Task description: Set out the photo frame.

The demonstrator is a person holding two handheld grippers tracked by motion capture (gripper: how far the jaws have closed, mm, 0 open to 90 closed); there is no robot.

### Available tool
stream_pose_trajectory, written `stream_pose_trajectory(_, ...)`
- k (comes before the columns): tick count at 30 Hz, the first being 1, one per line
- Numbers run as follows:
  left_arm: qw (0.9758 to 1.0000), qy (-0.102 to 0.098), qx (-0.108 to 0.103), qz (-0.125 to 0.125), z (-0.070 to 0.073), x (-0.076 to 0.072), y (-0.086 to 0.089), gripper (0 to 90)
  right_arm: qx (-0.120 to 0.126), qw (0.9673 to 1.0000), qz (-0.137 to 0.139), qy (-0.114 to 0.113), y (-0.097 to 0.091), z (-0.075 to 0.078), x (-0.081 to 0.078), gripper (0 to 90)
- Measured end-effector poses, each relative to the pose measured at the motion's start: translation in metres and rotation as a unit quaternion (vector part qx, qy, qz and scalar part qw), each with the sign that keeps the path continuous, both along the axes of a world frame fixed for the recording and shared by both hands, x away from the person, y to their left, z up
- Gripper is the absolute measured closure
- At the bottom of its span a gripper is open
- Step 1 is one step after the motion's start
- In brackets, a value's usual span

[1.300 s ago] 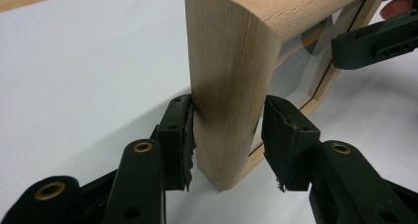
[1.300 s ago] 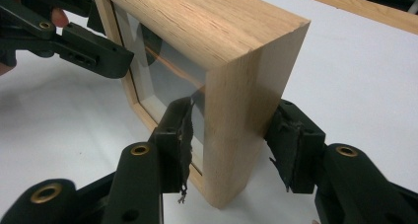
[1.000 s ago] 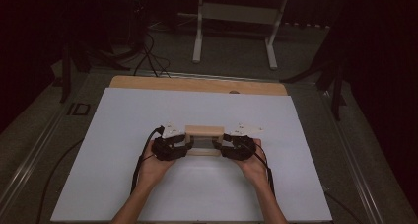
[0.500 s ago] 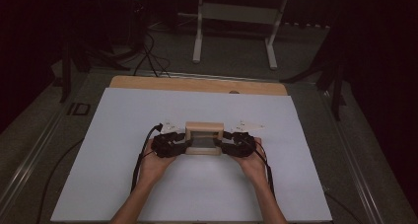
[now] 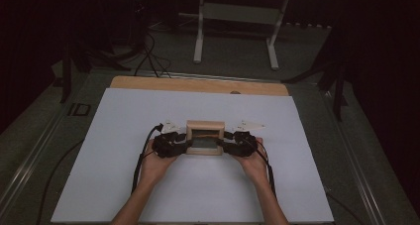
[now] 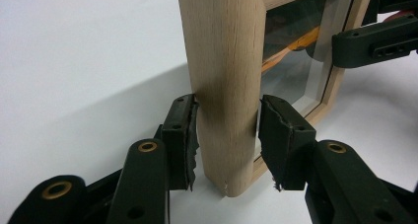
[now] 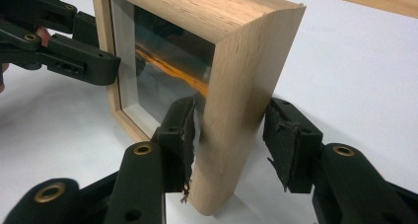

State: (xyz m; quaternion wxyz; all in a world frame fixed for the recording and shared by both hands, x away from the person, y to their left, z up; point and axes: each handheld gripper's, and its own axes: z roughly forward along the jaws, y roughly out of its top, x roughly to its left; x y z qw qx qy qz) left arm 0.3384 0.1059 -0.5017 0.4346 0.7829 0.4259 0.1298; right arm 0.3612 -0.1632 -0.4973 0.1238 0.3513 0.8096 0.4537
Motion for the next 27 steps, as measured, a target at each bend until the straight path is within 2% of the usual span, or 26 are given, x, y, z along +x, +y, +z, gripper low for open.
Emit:
stream_pose_trajectory(17, 1.0000, 0.002, 0.001, -0.001, 0.0010, -0.0017, -0.0009, 58.5, 0.007, 1.0000, 0.003, 0.005, -0.0024, -0.0001, 0.0018, 55.3)
stream_pose_trajectory(22, 1.0000, 0.000, -0.001, -0.005, 0.0006, -0.0016, -0.0012, 56.0, -0.001, 1.0000, 0.001, -0.002, 0.0000, 0.0008, -0.0012, 47.3)
stream_pose_trajectory(27, 1.0000, -0.002, 0.001, -0.006, 0.0010, -0.0025, -0.0014, 54.2, -0.012, 0.9999, 0.000, -0.008, 0.0005, 0.0018, -0.0039, 44.2)
